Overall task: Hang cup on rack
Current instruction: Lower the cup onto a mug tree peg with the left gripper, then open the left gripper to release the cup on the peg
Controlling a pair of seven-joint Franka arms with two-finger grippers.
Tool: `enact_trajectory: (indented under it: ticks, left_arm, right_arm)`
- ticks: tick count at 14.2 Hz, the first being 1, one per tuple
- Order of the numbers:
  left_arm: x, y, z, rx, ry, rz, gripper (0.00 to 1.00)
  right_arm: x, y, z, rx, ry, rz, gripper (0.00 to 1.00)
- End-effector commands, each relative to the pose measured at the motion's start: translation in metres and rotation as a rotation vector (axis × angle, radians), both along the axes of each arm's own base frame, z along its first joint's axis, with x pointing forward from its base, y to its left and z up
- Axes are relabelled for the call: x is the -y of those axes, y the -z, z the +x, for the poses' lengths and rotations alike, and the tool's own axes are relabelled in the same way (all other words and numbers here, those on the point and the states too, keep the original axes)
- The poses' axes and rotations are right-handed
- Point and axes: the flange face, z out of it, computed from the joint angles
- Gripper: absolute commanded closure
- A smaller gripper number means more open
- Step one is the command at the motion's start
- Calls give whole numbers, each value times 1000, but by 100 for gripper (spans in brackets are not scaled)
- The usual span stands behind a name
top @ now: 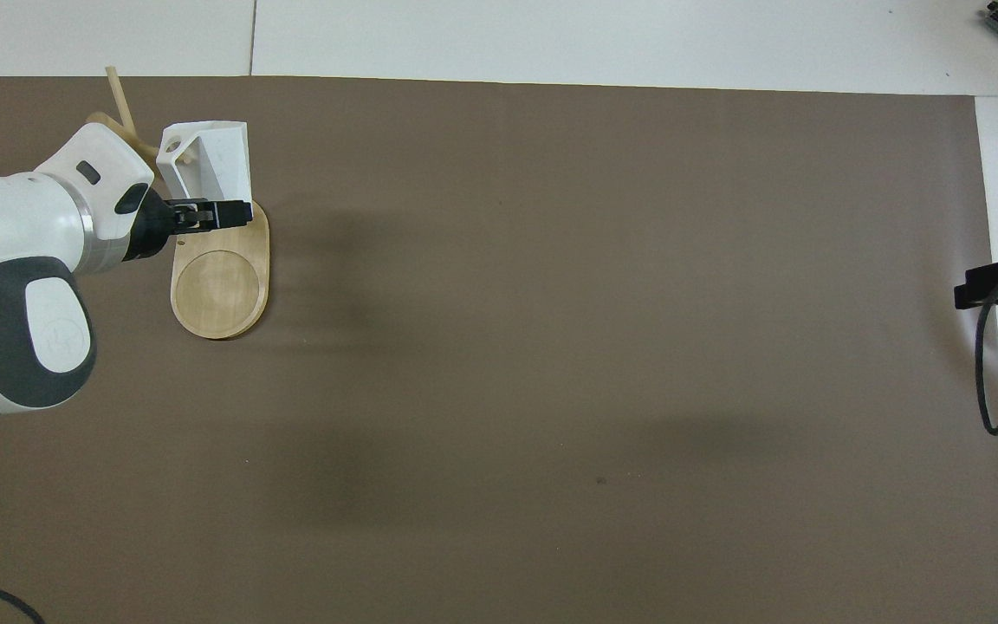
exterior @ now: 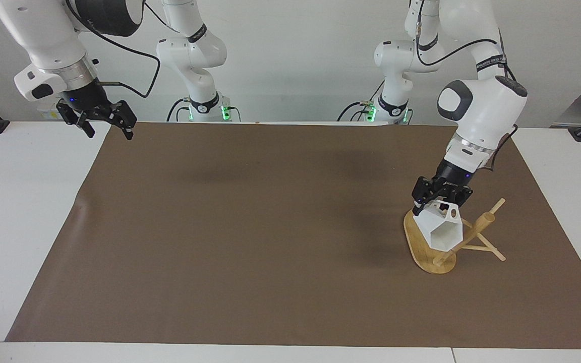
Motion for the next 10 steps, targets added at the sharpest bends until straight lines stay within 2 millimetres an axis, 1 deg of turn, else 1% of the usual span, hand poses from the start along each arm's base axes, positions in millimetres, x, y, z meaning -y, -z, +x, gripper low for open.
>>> enact_trajectory:
  ticks: [1, 2, 5, 7, 10]
  left_arm:
    - [-9, 1, 8, -16, -78, -71, 100]
    - [-10, 4, 9, -20, -80, -70, 100]
    - [-11, 4, 9, -20, -86, -78, 100]
    - [-20, 5, 10, -21, -104, -83, 100]
    - [-22, 10, 12, -25, -113, -86, 100]
  right_arm:
    - [0, 2, 1, 7, -5, 0, 0]
    - [0, 3, 1, 6, -5, 0, 0]
    - [-4, 1, 0, 7, -16, 0, 0]
    - [-5, 2, 0, 0, -19, 3, 0]
    - [-5, 3, 0, -3, -21, 1, 0]
